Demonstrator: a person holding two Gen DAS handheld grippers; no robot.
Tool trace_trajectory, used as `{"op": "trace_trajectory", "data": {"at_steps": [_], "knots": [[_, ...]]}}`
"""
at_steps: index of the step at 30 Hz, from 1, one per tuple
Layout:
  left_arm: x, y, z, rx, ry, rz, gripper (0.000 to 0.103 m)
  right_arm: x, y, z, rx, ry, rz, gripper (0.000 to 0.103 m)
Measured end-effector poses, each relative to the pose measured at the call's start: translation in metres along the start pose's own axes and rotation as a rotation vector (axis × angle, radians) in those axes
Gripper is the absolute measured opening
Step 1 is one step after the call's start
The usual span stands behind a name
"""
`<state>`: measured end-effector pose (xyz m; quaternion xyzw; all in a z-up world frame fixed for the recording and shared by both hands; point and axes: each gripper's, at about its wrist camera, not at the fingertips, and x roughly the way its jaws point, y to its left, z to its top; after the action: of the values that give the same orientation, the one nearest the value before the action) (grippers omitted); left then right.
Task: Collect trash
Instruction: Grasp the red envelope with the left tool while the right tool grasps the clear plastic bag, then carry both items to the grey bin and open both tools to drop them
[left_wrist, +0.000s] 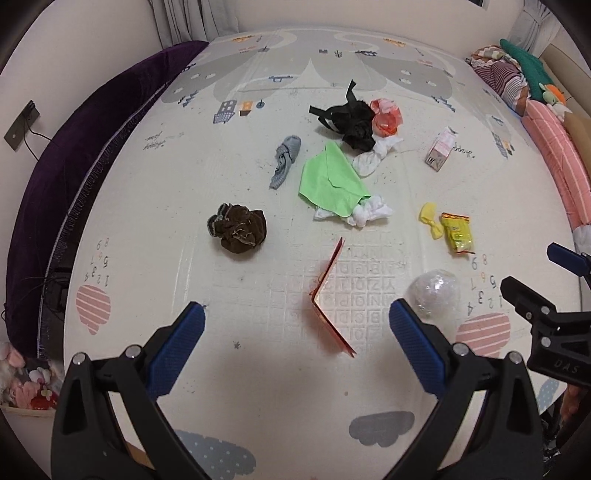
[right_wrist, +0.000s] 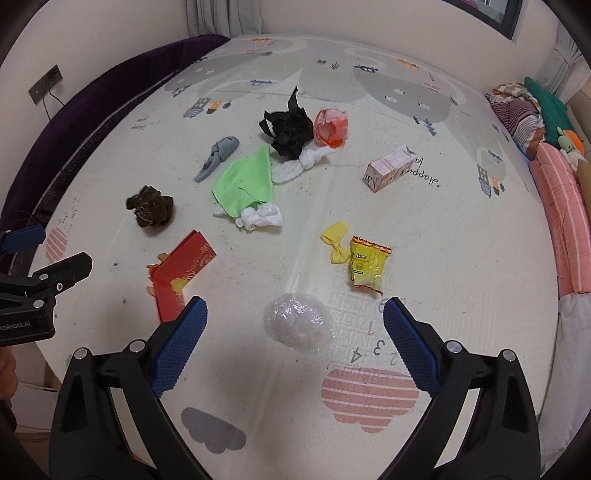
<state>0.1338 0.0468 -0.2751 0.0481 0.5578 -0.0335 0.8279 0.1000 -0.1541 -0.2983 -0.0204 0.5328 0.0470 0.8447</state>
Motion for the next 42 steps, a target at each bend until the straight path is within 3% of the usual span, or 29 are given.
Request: {"op": "trace_trajectory", "data": {"at_steps": [7,10,12,13,14,15,16,17,19,21,30,36,42], "knots": [[0.099,-0.012,-0.004,0.004,0.04,-0.002,0.095,0.096,-0.004,-0.019,-0.008,0.05,-0.011,0.093],[0.131,-0.012,-0.016,0.014,0.102,-0.006,0.054,0.123,-0.003,-0.028,-0.007,0.082,-0.003,0.093],[0.153,-0.01,-0.021,-0.005,0.147,-0.032,0.04,0.137,-0.001,-0.035,-0.004,0.105,0.008,0.093],[0.159,-0.009,-0.025,-0.008,0.167,-0.039,0.026,0.143,0.0,-0.038,-0.007,0.118,0.013,0.091],[0.164,-0.009,-0.028,-0.01,0.177,-0.047,0.016,0.148,0.001,-0.041,-0.012,0.129,0.021,0.083],[0.167,-0.009,-0.031,-0.015,0.18,-0.052,0.011,0.152,0.001,-0.044,-0.02,0.146,0.032,0.06],[0.167,-0.008,-0.034,-0.023,0.171,-0.055,0.009,0.156,0.002,-0.045,-0.025,0.159,0.046,0.051],[0.165,-0.007,-0.036,-0.032,0.161,-0.067,0.006,0.157,0.002,-0.046,-0.026,0.159,0.058,0.049],[0.159,-0.005,-0.039,-0.054,0.149,-0.082,0.003,0.155,0.002,-0.044,-0.046,0.153,0.068,0.04],[0.151,-0.002,-0.042,-0.072,0.133,-0.083,0.002,0.147,0.0,-0.04,-0.047,0.139,0.085,0.038],[0.093,0.035,-0.079,-0.299,0.08,-0.087,0.002,0.097,0.018,-0.019,-0.177,0.095,0.161,0.037],[0.039,0.085,-0.13,-0.509,0.032,0.014,0.002,0.063,0.088,-0.017,-0.385,0.064,0.267,0.037],[-0.021,0.154,-0.226,-0.75,0.02,0.15,0.002,0.023,0.2,-0.043,-0.65,0.035,0.404,0.038]]}}
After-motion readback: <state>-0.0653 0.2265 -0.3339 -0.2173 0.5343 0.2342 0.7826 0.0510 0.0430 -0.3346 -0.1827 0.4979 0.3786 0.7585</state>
